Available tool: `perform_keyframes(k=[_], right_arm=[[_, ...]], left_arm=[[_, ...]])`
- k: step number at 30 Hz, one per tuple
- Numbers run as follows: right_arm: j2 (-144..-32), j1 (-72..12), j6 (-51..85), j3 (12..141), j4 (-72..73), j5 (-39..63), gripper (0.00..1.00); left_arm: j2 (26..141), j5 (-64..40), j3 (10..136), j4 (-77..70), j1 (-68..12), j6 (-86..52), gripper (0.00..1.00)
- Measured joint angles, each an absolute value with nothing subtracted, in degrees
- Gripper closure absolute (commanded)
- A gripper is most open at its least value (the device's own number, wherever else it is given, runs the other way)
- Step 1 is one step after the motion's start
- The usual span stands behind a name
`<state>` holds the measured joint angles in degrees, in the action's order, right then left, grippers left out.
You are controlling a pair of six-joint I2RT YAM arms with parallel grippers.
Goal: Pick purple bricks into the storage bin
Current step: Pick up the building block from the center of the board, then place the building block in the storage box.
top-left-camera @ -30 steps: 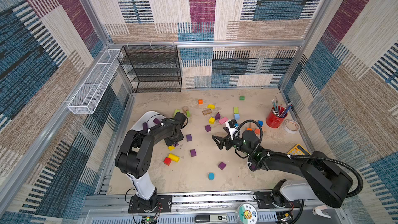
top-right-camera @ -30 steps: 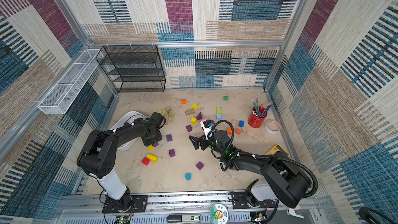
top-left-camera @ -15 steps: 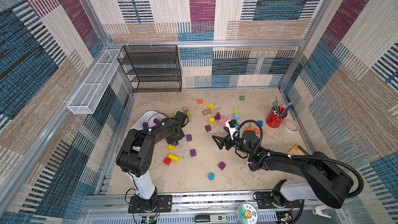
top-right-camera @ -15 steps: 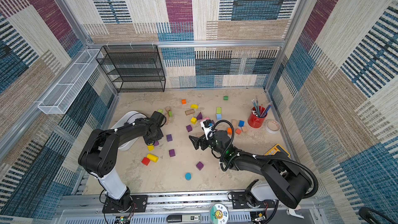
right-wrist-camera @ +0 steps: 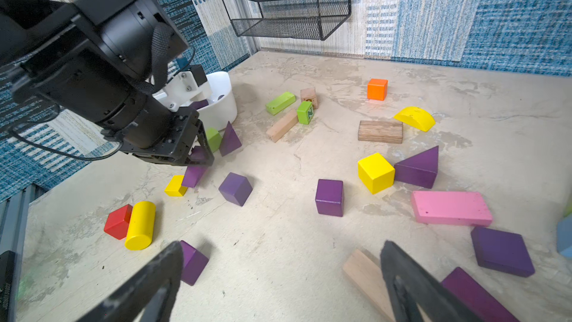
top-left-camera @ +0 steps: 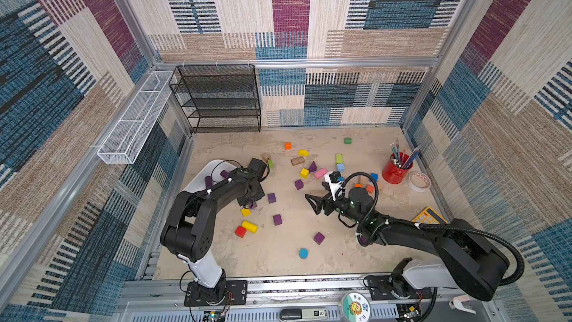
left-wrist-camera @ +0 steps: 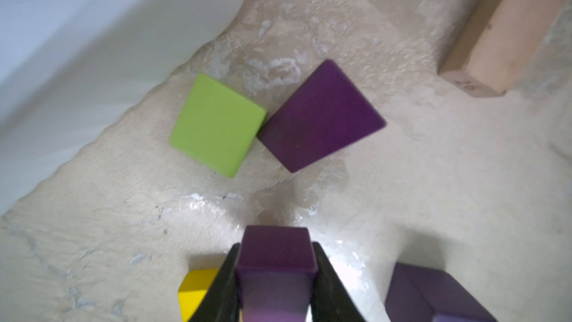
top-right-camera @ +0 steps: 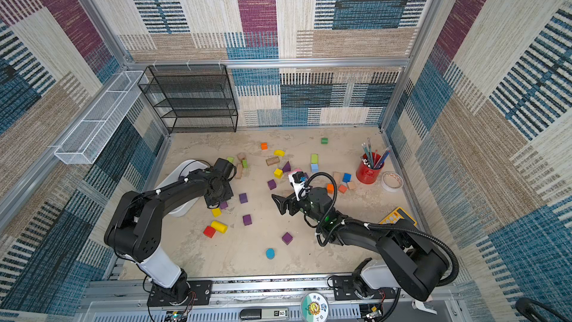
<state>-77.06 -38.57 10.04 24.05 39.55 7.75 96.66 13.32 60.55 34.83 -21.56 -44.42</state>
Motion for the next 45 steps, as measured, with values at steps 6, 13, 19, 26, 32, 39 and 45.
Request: perform_keyframes(k=[6,13,19,26,32,39,45], right_arm=[[-76.58,-38.57,10.04,24.05,39.55,7.4,0.01],[-76.38,-38.54,10.04,24.03,39.55,7.42,0.0],[-75.68,-38.54,10.07,23.73,39.59,7.46,0.0],[-75.05,-38.54,10.07,23.57,39.59,7.53,0.0],[-74.56,-38.54,10.28,23.2,39.62,7.7,0.01],[-73.87,-38.57,10.28,22.92,39.75,8.32,0.01],[-73.8,-38.63,10.28,22.74,40.25,9.98,0.0]], left_arm=[[93.03,12.95,61.14,36.91,-21.67,-42.35,0.71],[89.56,13.67,64.86,41.23,-21.5,-40.49,0.71],[88.4,14.9,68.86,44.45,-19.7,-38.76,0.71],[88.62,14.85,72.25,46.87,-15.62,-37.15,0.71],[90.02,14.55,74.81,47.99,-9.93,-34.74,0.71],[93.43,14.57,76.36,48.25,-4.16,-32.95,0.72],[96.77,13.21,76.44,48.1,-0.8,-32.38,0.72]])
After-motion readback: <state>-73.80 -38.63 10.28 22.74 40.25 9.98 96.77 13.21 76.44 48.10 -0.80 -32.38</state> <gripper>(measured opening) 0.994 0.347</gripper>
